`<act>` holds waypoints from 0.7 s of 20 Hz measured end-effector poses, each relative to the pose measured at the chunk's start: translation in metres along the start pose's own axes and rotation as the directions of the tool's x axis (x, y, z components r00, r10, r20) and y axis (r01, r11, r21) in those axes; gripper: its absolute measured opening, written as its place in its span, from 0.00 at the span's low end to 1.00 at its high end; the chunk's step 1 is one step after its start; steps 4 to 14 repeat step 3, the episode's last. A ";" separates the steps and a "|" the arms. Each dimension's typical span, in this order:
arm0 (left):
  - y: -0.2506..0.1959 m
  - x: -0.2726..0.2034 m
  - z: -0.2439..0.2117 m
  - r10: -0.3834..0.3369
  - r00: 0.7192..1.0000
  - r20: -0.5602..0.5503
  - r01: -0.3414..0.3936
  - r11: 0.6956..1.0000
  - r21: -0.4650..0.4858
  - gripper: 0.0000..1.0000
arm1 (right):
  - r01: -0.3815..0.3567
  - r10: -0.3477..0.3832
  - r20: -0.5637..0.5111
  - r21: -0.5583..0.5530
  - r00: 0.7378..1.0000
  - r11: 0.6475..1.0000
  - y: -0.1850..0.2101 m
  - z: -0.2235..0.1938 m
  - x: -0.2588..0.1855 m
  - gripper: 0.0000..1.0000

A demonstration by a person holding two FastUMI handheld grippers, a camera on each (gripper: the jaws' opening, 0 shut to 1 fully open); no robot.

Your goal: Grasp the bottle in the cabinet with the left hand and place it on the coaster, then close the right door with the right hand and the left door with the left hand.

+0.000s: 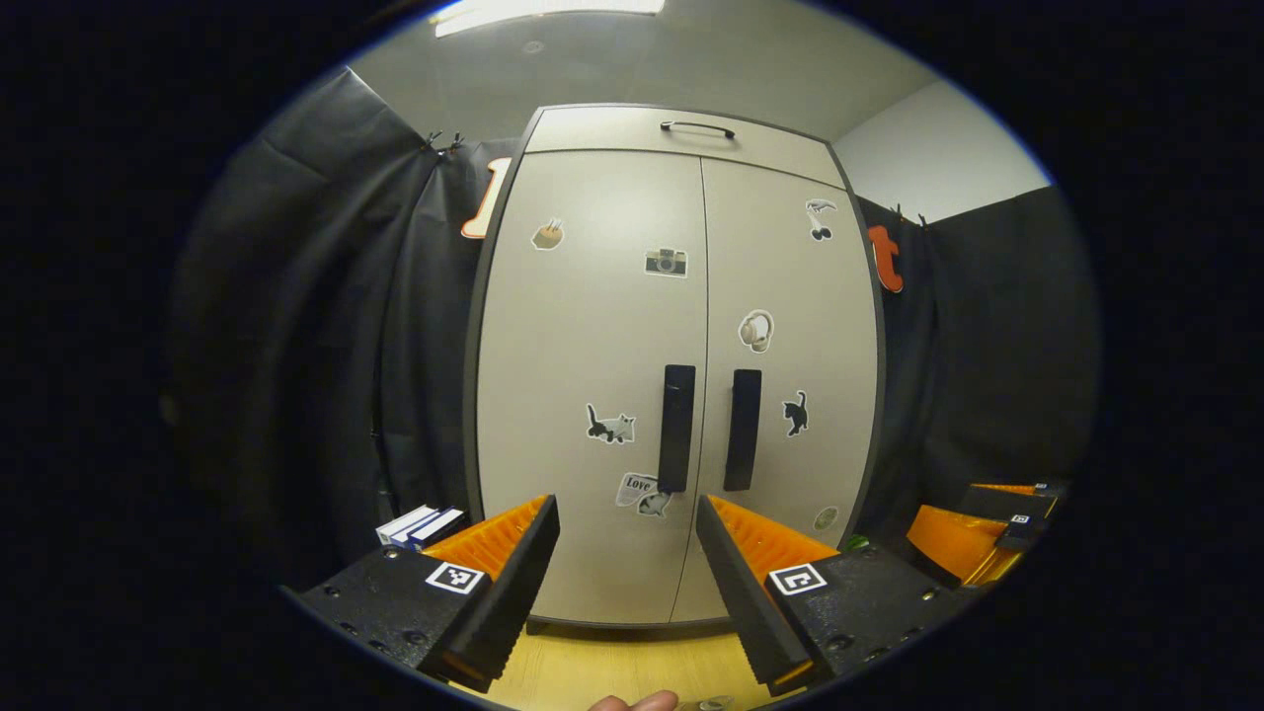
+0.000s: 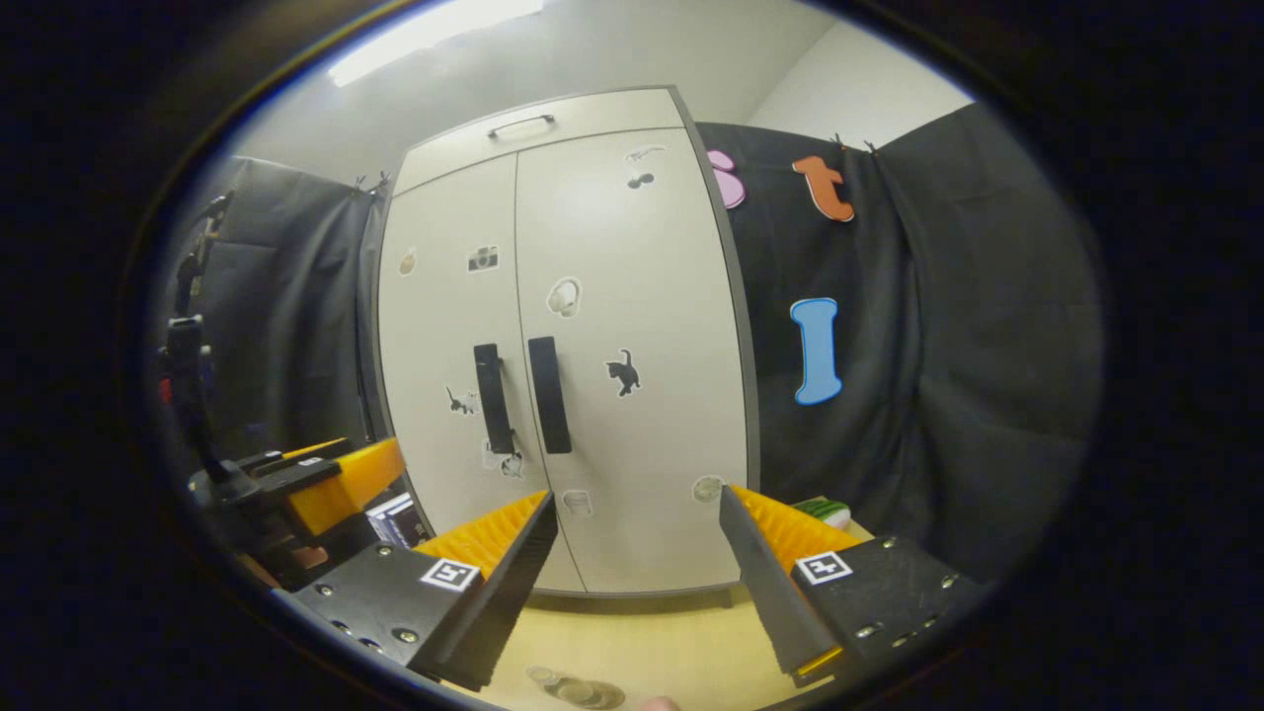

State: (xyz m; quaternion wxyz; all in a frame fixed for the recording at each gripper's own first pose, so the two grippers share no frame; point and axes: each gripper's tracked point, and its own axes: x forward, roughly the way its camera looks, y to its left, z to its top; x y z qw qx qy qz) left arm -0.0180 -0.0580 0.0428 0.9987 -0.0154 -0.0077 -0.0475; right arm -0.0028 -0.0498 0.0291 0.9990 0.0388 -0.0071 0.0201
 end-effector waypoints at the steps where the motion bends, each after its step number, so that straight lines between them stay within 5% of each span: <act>1: 0.003 -0.007 -0.001 0.009 1.000 -0.006 -0.009 1.000 -0.003 0.89 | 0.004 -0.004 0.000 -0.014 1.000 1.000 0.001 0.001 -0.003 0.96; 14: 0.007 -0.017 -0.005 0.012 1.000 -0.016 -0.012 1.000 -0.012 0.89 | 0.006 -0.006 0.004 -0.029 1.000 1.000 0.004 0.002 -0.008 0.97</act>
